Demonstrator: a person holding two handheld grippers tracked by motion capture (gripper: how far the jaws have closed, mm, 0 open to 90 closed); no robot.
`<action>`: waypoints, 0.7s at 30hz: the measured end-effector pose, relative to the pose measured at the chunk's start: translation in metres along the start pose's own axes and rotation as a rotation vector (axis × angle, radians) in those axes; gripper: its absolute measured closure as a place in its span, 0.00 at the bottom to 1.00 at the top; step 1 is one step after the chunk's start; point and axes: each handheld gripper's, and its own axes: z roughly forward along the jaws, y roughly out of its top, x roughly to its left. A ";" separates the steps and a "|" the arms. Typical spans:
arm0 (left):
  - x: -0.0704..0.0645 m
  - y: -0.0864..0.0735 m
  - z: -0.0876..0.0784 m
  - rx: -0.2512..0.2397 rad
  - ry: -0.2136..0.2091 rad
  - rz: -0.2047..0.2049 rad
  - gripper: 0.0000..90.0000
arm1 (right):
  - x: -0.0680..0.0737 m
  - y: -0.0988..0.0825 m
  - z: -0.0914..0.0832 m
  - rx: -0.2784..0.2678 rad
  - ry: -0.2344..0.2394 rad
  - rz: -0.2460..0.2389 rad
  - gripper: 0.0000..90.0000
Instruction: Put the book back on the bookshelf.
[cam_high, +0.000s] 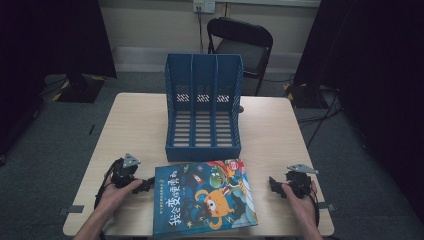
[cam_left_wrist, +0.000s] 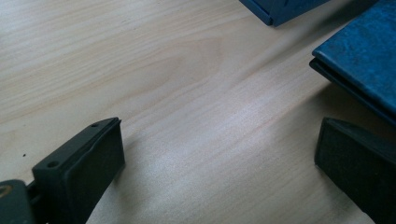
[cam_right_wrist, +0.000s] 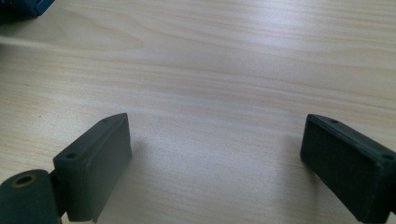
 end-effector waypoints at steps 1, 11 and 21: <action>0.000 0.000 0.000 0.000 0.005 0.003 0.02 | 0.000 0.000 0.000 0.000 0.000 0.000 0.09; 0.005 0.005 -0.015 -0.050 0.011 -0.062 0.21 | 0.003 0.007 -0.012 -0.024 0.012 0.011 0.17; -0.005 0.015 -0.035 -0.102 -0.089 -0.082 0.30 | 0.027 0.021 -0.031 -0.122 0.140 -0.065 0.35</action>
